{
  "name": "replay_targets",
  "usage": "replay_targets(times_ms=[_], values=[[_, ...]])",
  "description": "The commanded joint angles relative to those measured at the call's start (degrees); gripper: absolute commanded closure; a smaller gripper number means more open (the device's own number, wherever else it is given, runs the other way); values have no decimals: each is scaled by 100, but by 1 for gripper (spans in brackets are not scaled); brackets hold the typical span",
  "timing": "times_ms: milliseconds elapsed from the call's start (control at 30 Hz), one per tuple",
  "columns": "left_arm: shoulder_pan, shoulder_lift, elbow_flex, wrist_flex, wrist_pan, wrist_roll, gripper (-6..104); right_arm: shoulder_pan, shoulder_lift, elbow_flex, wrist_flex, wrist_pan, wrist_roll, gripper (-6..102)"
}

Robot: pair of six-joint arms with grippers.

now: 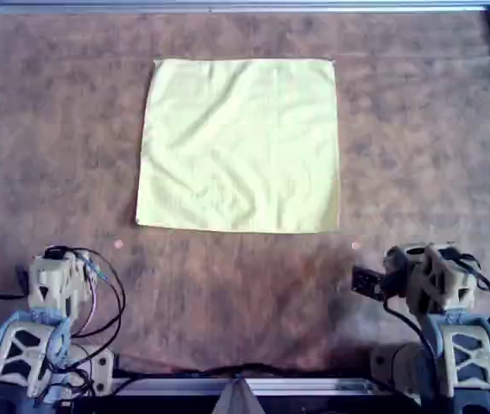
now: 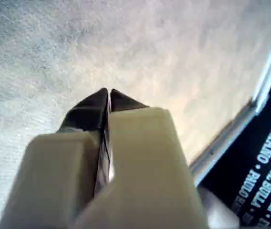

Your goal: Fold a cloth

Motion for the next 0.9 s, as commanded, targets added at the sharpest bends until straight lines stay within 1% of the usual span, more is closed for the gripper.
replay_targets(times_ms=[0, 67, 100, 133, 200, 533, 567, 633, 667, 733, 867], values=[[62, -9, -185, -123, 26, 9, 99, 35, 211, 62, 26, -18, -9, 95], [62, -9, -185, -123, 26, 9, 99, 35, 211, 62, 26, 9, 18, 95], [62, -9, -185, -123, 26, 9, 99, 35, 211, 62, 26, -44, -26, 95], [62, -9, -185, -123, 26, 9, 99, 44, 211, 62, 26, -53, -9, 95], [62, -9, -185, -123, 26, 9, 99, 44, 211, 62, 26, -18, 26, 95], [62, -9, -185, -123, 26, 9, 99, 44, 211, 62, 26, 9, 35, 95], [62, -9, -185, -123, 26, 9, 99, 35, 211, 62, 26, -44, 44, 95], [62, -9, -185, -123, 26, 9, 99, 44, 211, 62, 26, -53, 26, 95], [62, -9, -185, -123, 26, 9, 99, 35, 211, 62, 26, -26, 9, 95], [62, -9, -185, -123, 26, 9, 99, 35, 211, 62, 26, 18, 44, 95], [53, 79, -185, -132, 35, 9, 99, 35, 211, 62, 26, -53, 44, 95]])
